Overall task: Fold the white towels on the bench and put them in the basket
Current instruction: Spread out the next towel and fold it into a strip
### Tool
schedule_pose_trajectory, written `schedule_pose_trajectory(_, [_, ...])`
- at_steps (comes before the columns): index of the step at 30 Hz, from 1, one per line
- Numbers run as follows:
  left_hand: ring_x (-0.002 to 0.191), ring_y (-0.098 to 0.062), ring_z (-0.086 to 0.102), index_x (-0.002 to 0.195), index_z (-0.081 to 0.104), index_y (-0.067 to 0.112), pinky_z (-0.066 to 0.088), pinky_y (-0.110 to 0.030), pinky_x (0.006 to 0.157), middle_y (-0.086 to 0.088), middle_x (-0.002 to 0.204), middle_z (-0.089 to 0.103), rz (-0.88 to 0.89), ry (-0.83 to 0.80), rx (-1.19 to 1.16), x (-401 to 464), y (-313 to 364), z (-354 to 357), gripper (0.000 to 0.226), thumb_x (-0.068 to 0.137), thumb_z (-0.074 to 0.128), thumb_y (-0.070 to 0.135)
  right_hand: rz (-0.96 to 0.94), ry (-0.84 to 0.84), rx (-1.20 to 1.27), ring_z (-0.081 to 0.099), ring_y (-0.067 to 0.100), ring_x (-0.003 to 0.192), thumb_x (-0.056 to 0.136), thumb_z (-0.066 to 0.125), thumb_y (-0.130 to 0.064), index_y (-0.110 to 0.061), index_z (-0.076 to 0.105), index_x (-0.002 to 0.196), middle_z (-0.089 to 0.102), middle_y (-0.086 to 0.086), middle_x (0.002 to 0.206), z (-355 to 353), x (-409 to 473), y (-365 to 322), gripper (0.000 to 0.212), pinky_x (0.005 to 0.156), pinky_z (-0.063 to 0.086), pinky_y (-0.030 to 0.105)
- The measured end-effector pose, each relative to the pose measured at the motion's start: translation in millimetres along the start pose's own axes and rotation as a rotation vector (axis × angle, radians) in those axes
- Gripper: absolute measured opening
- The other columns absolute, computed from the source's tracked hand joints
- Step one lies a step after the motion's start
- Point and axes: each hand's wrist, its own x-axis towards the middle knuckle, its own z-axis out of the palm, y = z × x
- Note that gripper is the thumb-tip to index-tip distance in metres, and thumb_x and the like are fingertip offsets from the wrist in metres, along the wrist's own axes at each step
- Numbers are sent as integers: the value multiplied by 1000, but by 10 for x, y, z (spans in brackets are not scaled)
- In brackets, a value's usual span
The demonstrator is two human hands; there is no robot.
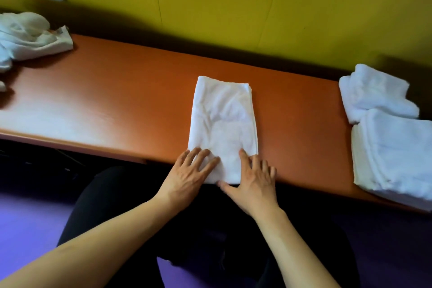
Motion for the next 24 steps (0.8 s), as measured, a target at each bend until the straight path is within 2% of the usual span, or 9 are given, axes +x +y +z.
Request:
schedule_pose_trajectory(3, [121,-40,56,138,55,14,51,-47,98,-15,133,58,-20,94,-140,27,-40,-30,66,74,39,18,-45,-9,-73,54,27,109,51,77,-70,-21,38,149,51,3,129,12,-65,71,117,91,42,45])
schedule_pose_trajectory(5, [110,-34,60,125,54,17,51,-42,90,-6,119,64,-73,144,-253,42,-15,-92,53,73,42,22,-54,76,-117,57,27,96,50,90,-40,-19,53,134,60,2,116,28,-78,103,94,82,43,43])
schedule_pose_trajectory(7, [87,-31,63,108,49,20,46,-39,74,0,93,66,-154,211,-378,25,-15,-193,32,76,45,27,-67,191,-89,56,27,88,56,85,-23,-22,63,111,65,-3,98,-4,-68,144,59,78,39,42])
schedule_pose_trajectory(10, [68,-29,59,95,49,22,40,-36,60,3,71,62,-295,341,-563,-47,-61,-301,13,85,53,29,-27,279,129,57,22,83,65,70,-27,-26,67,91,64,-8,77,-96,-49,216,26,82,31,37])
schedule_pose_trajectory(13, [61,-22,53,80,45,23,43,-39,59,2,62,55,-487,394,-798,-133,-104,-356,22,91,62,30,38,245,463,60,20,71,73,62,-36,-25,65,78,62,-6,66,-191,-91,229,13,77,40,35])
schedule_pose_trajectory(15, [59,-17,47,76,43,17,41,-37,59,5,60,49,-492,421,-871,-184,-138,-399,32,94,63,34,109,192,842,66,16,70,81,73,-33,-22,69,82,70,-5,72,-363,-151,179,12,72,51,33])
schedule_pose_trajectory(18, [61,-11,38,77,42,6,35,-35,57,5,65,41,-451,457,-994,-219,-190,-495,41,98,60,36,94,120,1303,72,10,84,82,80,-16,-19,73,96,77,-4,92,-602,-191,115,15,74,54,22])
schedule_pose_trajectory(21, [62,-11,38,79,44,5,33,-34,56,3,67,41,-432,485,-1090,-159,-242,-588,41,99,61,35,61,-57,1383,71,16,104,84,79,-15,-15,66,117,75,0,112,-563,-106,177,35,88,57,31])
schedule_pose_trajectory(24, [59,-12,35,79,42,5,29,-33,55,4,65,38,-490,486,-1092,8,-340,-620,44,97,64,39,170,-74,1211,70,11,104,86,77,-16,-23,68,112,75,-8,111,-353,51,218,29,95,56,41])
